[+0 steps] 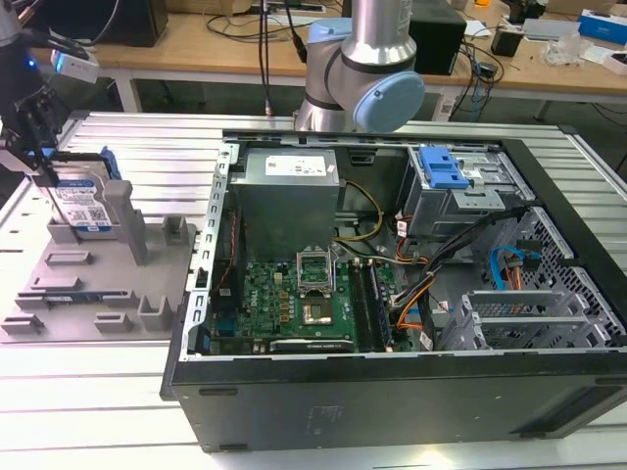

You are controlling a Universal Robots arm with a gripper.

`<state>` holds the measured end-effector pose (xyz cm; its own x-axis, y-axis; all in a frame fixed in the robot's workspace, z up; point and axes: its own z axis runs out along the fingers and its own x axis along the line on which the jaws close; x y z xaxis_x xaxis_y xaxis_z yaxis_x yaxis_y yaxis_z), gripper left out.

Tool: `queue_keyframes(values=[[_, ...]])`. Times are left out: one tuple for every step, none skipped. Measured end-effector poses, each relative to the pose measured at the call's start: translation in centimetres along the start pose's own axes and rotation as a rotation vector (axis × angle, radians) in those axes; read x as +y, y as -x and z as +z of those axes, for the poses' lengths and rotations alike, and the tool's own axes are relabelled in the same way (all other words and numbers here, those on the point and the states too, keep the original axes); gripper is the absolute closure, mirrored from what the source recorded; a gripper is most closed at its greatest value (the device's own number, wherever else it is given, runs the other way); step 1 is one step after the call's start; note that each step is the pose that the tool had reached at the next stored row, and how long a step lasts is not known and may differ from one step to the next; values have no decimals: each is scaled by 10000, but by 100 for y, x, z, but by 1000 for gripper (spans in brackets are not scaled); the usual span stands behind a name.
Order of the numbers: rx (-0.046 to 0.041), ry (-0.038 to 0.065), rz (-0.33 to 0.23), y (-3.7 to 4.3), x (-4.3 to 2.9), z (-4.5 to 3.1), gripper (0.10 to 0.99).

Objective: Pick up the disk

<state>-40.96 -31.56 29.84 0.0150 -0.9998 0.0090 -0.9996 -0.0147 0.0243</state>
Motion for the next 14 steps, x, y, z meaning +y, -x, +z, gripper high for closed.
queue_keyframes(values=[[-1, 0, -1, -5, 1, -29, 718], [-2, 0, 0, -6, 1, -48, 718], [-2, 0, 0, -7, 2, -64, 718], [-3, 1, -1, -9, 2, -90, 718], [-4, 0, 0, -10, 3, -108, 718], [-4, 0, 0, -11, 3, -129, 718], [-5, 0, 0, -13, 4, -151, 718], [-7, 1, -1, -15, 4, -187, 718], [-9, 0, -1, -17, 6, -220, 718], [-10, 0, 0, -19, 6, -247, 718], [-13, 0, -1, -21, 7, -285, 718], [-14, 0, -1, -23, 8, -314, 718], [-17, 0, -1, -26, 9, -351, 718], [-22, 1, -1, -30, 10, -407, 718]])
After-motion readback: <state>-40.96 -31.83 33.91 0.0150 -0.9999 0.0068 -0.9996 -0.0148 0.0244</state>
